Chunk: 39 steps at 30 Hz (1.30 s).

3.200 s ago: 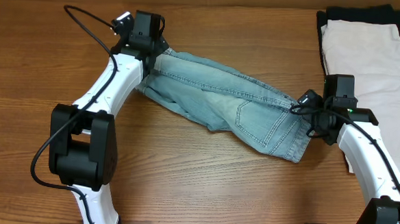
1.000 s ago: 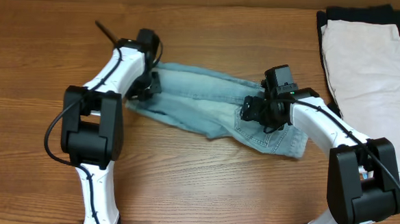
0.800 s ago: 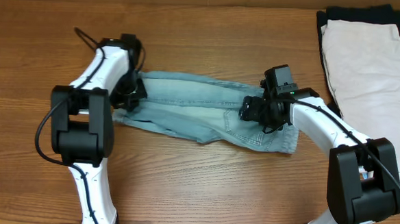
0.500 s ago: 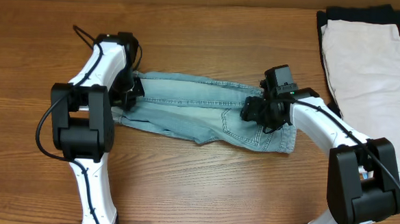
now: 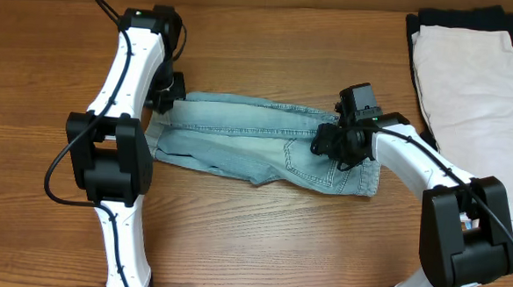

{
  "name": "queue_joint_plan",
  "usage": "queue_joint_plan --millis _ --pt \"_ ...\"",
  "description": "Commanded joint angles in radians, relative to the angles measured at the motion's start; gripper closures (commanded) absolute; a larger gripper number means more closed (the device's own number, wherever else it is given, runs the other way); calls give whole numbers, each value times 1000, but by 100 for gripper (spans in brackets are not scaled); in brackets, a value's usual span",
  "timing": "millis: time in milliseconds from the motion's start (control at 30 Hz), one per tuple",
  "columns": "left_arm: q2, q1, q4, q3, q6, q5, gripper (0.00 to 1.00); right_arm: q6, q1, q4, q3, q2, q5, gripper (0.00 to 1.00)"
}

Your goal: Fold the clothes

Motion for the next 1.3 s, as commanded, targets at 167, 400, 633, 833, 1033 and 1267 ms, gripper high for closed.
queue_joint_plan --millis 167,400,633,833,1033,1267 --pt "-2 6 -48 -30 -158 -22 25 5 -8 -2 3 -11 24 20" --pt "-2 -3 50 -39 -249 -21 64 5 -9 -2 3 -11 24 17" --pt "-2 -34 117 -122 -271 -38 80 5 -9 -3 3 -11 24 16" --pt "-2 -34 138 -200 -294 -92 76 5 -9 -3 3 -11 24 16" --pt "-2 -33 179 -212 -303 -100 65 5 -8 -3 3 -11 24 16" --pt "-2 -35 253 -213 -323 -83 60 5 -8 -2 3 -11 24 16"
